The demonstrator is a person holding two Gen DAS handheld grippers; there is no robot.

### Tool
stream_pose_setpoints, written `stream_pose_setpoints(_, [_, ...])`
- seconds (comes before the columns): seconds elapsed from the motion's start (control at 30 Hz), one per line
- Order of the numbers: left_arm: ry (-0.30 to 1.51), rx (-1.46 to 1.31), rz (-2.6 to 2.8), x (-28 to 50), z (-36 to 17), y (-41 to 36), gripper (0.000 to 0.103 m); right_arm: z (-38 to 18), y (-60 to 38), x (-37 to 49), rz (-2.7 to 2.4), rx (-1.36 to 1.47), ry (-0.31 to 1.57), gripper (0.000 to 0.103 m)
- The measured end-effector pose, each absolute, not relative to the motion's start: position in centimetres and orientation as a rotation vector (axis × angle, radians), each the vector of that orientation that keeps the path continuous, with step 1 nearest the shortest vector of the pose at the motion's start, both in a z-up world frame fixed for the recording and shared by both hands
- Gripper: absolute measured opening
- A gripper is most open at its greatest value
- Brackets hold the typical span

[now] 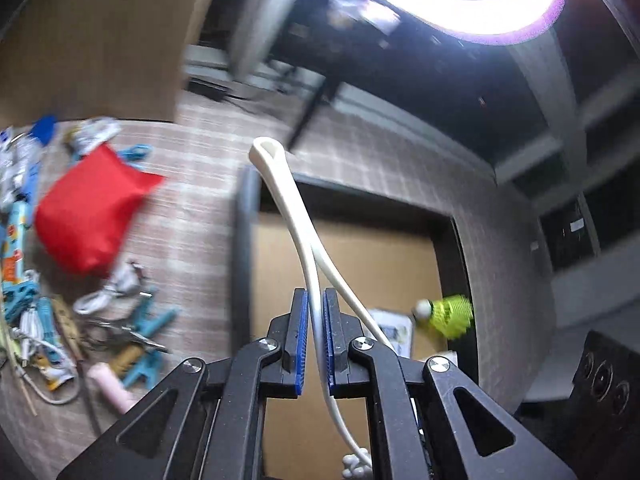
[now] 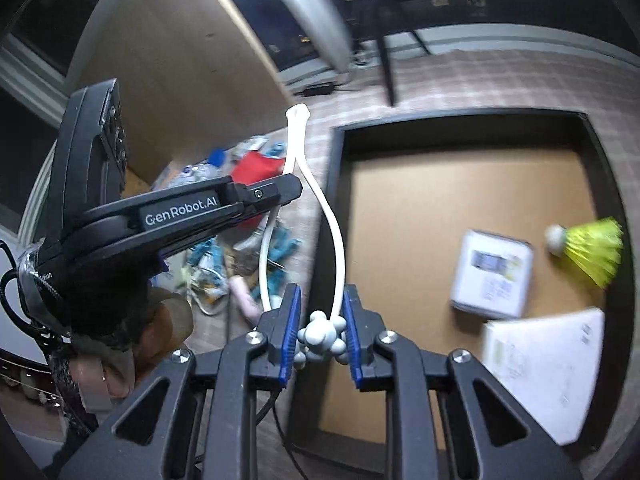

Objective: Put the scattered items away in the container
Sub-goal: 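Lift the white cable with the right gripper and drop it into the tray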

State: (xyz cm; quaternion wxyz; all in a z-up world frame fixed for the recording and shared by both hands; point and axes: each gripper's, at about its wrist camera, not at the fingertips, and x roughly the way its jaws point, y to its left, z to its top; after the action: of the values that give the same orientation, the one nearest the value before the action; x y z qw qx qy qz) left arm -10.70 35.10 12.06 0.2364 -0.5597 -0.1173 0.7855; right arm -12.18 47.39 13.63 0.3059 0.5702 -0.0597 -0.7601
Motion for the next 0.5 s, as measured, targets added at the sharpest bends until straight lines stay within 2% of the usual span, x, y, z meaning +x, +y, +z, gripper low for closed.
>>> stream_pose_setpoints(0.03, [-0.296,-1.540,2.116,-10.4,12.0,35.9,0.011,13.5,48.3,-12.1,-2.019,1.521,-0.162,0.021])
stream_pose_setpoints(0.1, [-0.259,-1.548,2.078,-9.9,12.0,36.9,0.042,13.4,49.9,-11.8,-2.054,1.536,-0.162,0.022])
stream_pose_setpoints(0.2, [-0.199,-1.511,2.139,-9.2,12.7,37.2,0.044,12.9,52.1,-12.0,-2.074,1.560,-0.205,0.024])
stream_pose_setpoints(0.3, [-0.226,-1.528,2.126,-9.6,12.4,36.5,0.044,12.5,53.1,-12.1,-2.100,1.576,-0.208,0.029])
stream_pose_setpoints(0.5, [-0.246,-1.545,2.180,-10.3,11.9,34.4,0.044,12.4,52.8,-12.3,-2.104,1.560,-0.182,0.030])
